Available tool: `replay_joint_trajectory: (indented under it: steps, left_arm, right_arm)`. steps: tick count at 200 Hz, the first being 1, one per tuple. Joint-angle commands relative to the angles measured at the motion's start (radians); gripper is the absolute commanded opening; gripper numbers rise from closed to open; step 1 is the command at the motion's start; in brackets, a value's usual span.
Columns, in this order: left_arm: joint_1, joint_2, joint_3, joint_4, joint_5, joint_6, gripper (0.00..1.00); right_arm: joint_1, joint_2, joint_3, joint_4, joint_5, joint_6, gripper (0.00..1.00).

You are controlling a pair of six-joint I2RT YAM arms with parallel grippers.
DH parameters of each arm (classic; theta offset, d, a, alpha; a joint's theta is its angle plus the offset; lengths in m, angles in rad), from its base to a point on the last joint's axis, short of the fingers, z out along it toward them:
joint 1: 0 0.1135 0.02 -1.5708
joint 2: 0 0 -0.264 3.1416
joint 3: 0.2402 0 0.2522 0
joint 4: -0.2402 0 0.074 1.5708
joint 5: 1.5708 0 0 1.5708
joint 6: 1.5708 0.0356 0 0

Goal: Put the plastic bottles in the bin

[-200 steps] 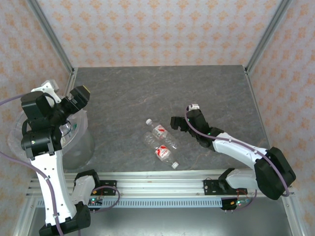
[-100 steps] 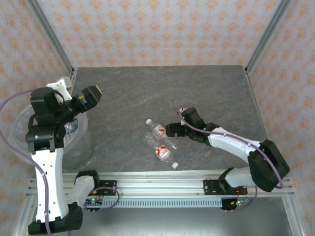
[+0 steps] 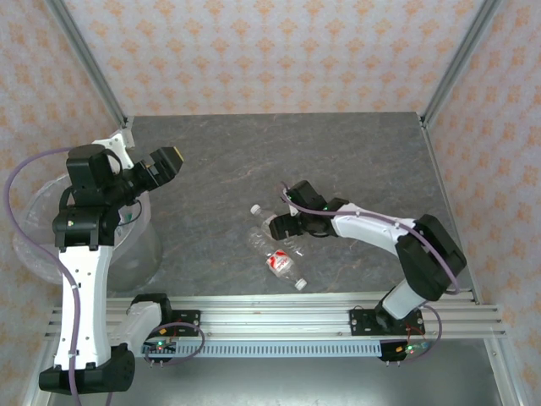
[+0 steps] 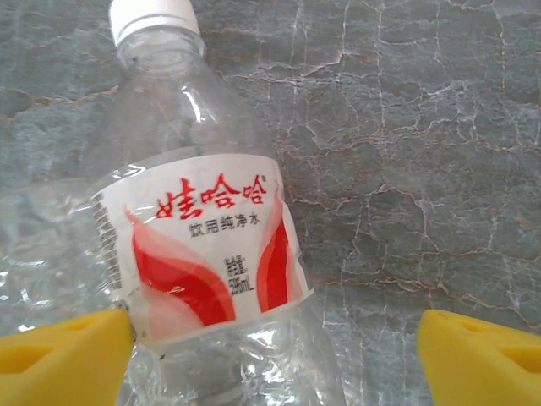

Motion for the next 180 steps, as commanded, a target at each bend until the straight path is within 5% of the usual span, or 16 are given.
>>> replay_joint_trajectory:
  steps: [1,96,180]
  left_arm:
    - [-0.011,-0.005,-0.008,0.02,-0.024,0.012,1.0]
    - [-0.011,0.008,-0.021,0.018,-0.04,0.03,1.0]
    - [-0.01,0.017,-0.029,0.022,-0.04,0.029,1.0]
  right_arm:
    - [0.005,0.04,0.043,-0.091,0.076,-0.013,0.86]
    - [-0.007,0.089,0.092,-0.202,0.408,0.116,0.85]
    - [-0.027,0.048,0.042,-0.253,0.277,0.038,0.93]
